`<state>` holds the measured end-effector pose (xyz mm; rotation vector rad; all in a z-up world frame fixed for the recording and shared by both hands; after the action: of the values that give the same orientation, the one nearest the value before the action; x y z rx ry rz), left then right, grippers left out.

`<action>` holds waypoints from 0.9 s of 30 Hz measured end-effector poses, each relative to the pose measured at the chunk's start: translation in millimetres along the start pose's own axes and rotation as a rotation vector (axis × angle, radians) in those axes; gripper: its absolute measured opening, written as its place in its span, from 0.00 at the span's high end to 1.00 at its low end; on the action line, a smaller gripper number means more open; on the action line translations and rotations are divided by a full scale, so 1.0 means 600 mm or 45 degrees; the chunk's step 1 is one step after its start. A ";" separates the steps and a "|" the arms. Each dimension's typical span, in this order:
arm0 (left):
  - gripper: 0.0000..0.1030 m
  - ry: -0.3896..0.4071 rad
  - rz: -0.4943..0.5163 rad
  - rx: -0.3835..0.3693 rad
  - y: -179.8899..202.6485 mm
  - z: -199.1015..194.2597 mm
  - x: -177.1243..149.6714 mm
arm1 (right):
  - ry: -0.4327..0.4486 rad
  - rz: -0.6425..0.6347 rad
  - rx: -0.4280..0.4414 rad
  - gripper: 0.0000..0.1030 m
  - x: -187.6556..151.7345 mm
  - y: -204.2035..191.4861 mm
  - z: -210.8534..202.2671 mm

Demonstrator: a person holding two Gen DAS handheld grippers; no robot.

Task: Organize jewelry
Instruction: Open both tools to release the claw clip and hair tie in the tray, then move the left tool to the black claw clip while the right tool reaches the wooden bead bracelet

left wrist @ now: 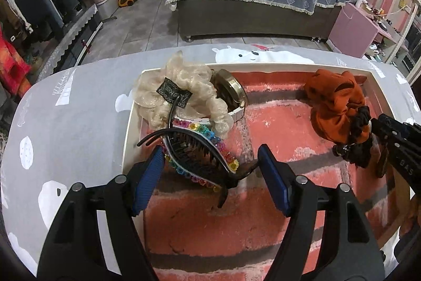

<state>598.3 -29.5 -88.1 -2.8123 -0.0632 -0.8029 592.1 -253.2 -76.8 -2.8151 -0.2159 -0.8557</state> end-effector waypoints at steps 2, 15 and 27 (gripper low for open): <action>0.30 -0.009 0.003 -0.011 0.003 0.002 0.001 | -0.012 -0.011 -0.004 0.75 -0.003 0.000 0.004; 0.18 0.081 0.029 -0.049 -0.024 -0.054 -0.006 | 0.031 0.041 0.074 0.36 -0.009 -0.013 -0.024; 0.05 0.227 -0.075 -0.068 -0.121 -0.170 -0.039 | 0.284 0.067 0.043 0.09 -0.029 -0.005 -0.170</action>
<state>518.2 19.5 -1.8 -2.7856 -0.0977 -1.0807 522.3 -274.7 -3.0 -2.6540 -0.1217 -1.1315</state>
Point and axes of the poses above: each gripper's, at about its wrist camera, not at the fingertips, and z roughly the way its jaws point, y to its right, x to its top, the point moved 5 cm from there along z, roughly the way its jaws point, and after that the axes turned 13 degrees about x, right-handed, at the moved point
